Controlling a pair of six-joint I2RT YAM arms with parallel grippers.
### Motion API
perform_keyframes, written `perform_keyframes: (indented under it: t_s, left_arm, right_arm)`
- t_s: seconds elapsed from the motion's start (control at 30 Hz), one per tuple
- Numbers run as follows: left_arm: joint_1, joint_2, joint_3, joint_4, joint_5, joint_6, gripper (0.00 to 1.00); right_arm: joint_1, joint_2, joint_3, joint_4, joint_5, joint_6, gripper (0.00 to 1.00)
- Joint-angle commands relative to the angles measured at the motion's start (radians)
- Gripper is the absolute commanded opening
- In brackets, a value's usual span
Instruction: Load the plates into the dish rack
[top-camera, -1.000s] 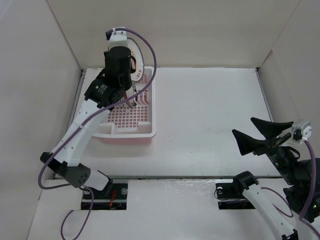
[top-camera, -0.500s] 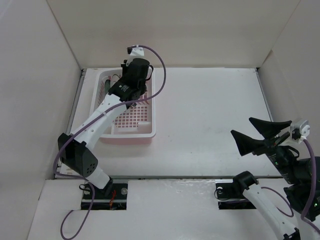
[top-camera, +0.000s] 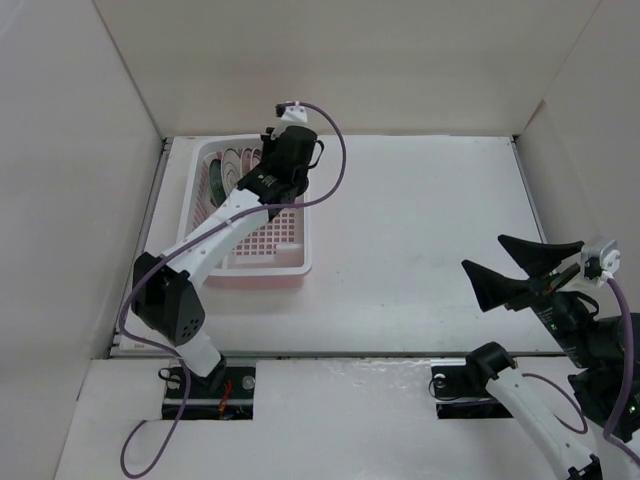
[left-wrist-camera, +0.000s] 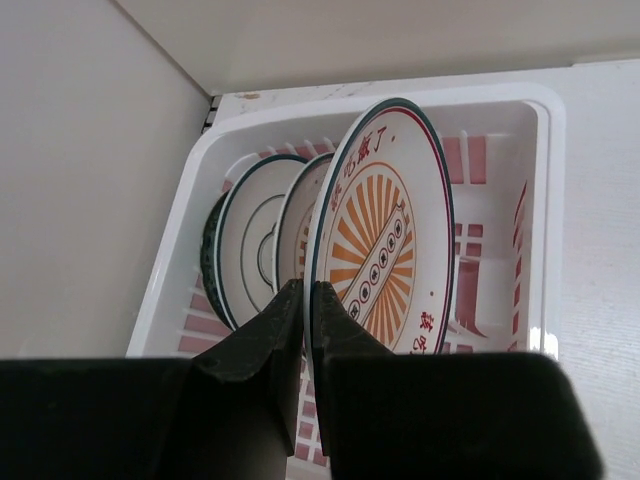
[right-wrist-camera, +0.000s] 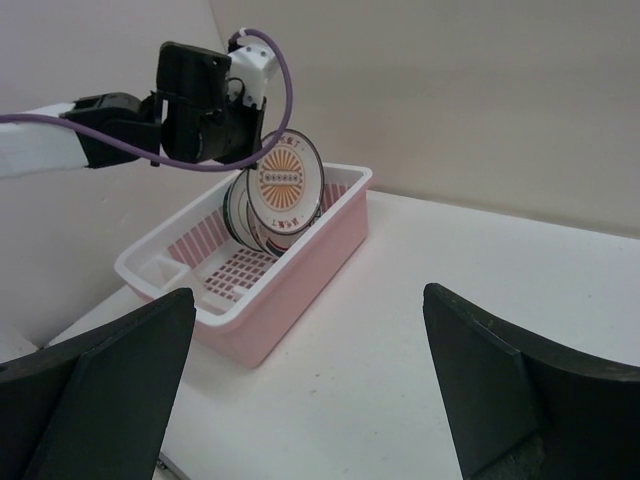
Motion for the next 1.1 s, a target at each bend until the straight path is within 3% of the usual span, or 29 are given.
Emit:
perform_keyframes:
  t_s: [0.0,0.2,1.07]
  left_arm:
    - [-0.012,0.013,-0.001,0.059,-0.065,0.016,0.00]
    - [-0.032,0.076,0.051,0.029,-0.138,0.016,0.00]
    - [-0.032,0.156,0.050,0.068,-0.129,0.014,0.00]
  right_arm:
    - [0.011,0.010,0.031,0.007,0.022,-0.006,1.00]
    - [0.011,0.010,0.040,0.007,-0.001,-0.006,1.00]
    - [0.021,0.010,0.031,0.007,0.008,-0.016,1.00]
